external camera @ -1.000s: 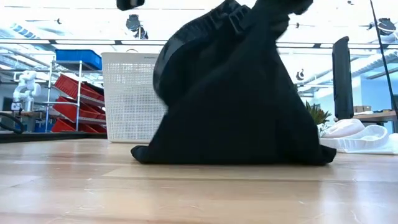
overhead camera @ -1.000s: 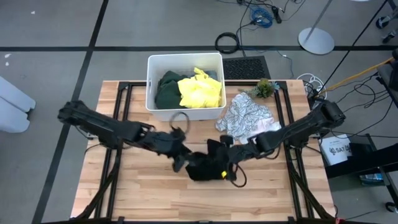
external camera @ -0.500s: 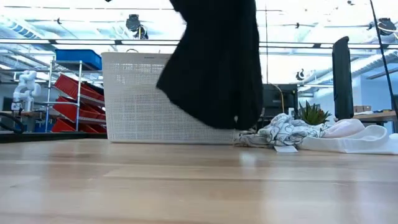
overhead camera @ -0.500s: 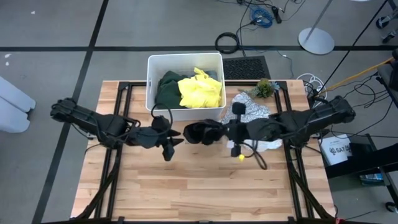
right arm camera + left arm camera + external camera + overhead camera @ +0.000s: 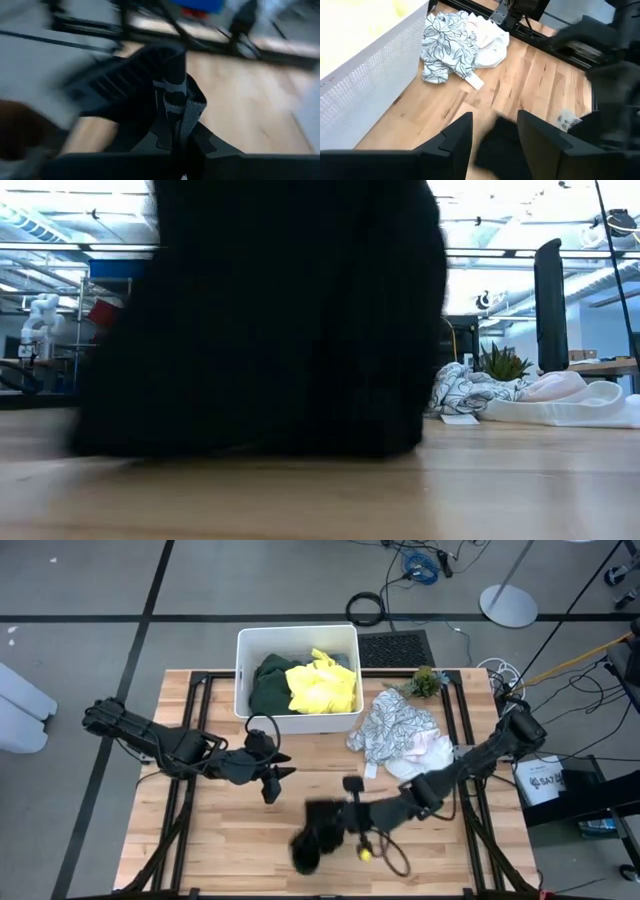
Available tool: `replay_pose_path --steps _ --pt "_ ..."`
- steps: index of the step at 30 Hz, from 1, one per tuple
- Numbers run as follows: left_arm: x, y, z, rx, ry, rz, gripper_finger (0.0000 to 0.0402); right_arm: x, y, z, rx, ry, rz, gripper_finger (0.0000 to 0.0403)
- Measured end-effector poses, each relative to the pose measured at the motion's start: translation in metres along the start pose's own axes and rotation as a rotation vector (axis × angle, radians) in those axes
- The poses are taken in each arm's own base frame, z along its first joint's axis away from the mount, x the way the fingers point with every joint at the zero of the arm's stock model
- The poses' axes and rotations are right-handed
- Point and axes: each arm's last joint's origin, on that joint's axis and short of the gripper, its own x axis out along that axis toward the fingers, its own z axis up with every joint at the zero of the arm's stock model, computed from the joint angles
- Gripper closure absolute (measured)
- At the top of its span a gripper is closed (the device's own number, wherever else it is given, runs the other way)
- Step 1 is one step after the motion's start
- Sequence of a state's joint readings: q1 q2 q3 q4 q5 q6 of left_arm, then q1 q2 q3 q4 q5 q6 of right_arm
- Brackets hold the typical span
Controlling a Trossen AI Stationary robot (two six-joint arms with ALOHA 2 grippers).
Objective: Fold laundry
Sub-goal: Fold the black underwear
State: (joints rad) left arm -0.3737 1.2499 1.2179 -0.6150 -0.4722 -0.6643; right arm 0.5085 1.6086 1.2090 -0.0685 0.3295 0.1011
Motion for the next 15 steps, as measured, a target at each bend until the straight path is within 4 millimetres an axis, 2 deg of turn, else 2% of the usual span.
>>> replay_pose_path --steps 2,5,9,12,15 --pt "0.0 0.0 0.0 0.0 -0.002 0.003 0.0238 0.004 -0.008 -0.006 0.045 0.054 -0.082 0.0398" --pt "0.0 0.0 0.0 -0.001 -0.005 0.006 0.0238 0.013 -0.023 -0.025 0.177 0.211 -0.152 0.0398" --pt "0.0 0.0 0.0 -0.003 -0.01 0.012 0.0238 0.031 -0.031 -0.052 0.334 0.4 -0.145 0.0398" --pt "0.0 0.0 0.0 -0.003 -0.01 0.013 0.0238 0.041 -0.031 -0.065 0.328 0.452 -0.191 0.0398" --pt "0.0 0.001 0.0 -0.003 -0.014 0.018 0.0238 0.042 -0.032 -0.069 0.284 0.459 -0.258 0.0397"
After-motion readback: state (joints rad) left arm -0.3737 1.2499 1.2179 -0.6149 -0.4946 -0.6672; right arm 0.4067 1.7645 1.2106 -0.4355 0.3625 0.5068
